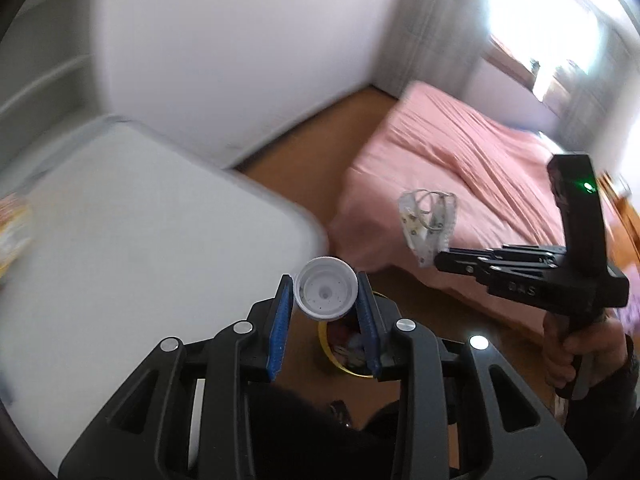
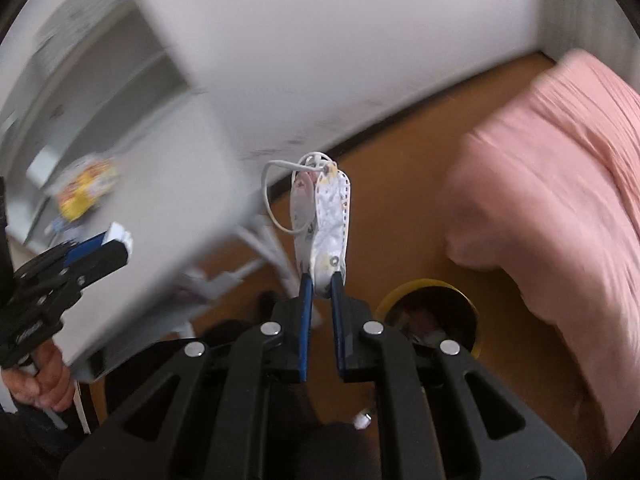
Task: Collect trash
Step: 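Carry the cap and wrapper over the black bin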
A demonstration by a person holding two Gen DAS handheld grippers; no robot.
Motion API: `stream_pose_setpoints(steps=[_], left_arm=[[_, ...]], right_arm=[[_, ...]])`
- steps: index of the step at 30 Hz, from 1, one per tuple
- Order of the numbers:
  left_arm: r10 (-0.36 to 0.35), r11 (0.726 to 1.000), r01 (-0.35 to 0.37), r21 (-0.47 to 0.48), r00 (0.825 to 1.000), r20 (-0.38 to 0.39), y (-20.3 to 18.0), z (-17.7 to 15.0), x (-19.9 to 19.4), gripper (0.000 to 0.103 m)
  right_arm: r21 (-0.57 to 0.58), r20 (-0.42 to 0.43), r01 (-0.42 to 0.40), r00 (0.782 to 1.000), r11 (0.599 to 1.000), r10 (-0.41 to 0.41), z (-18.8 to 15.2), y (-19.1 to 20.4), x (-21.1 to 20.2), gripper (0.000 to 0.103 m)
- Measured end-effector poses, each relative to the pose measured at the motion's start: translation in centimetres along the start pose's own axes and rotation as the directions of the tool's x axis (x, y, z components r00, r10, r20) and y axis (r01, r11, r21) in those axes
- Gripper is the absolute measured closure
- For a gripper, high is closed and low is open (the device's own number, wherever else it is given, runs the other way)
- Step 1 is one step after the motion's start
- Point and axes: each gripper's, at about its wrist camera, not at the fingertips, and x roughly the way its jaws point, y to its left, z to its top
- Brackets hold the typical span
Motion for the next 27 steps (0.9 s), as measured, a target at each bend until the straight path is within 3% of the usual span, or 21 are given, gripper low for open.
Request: stream_pose_setpoints(steps=[3,8,12,19,27], left_arm=[[-0.084,0.994,0.089,0.059,0.994,-0.074,-3.8,0.2,4.8,0.072],[-0.111,0.985,0.137,0.102,0.967,-0.228,-6.5,-0.8,13.9,0.072],[-0.11,0.985,0.144,0.095,0.948,-0.298,-6.8,-1.9,18.7,0.072],[-0.093,0.987,0.133,0.085,0.926,-0.366,-6.9,-2.9,23.6,0.072],[-0.128,0.981,0.174,0.083,0.911,-0.392,-7.7,-3.0,25.6,0.072]], right_arm=[[0.096,-0.039,0.042,0.998,0.995,-0.039,-1.9,-5.2,1.2,0.093],[0.199,-0.149,0.093,0.987,0.976,-0.064,-4.7,-11.6,5.0,0.093],[0.262,-0.245,0.122,0.968,0.957,-0.056,-6.5,-15.1,8.8,0.093],[0.285,-0.298,0.118,0.954,0.951,-0.029,-7.2,-16.5,11.7,0.093],[0.3,-0.297,0.101,0.955,0.948,-0.008,-7.2,-17.4,12.3,0.093]])
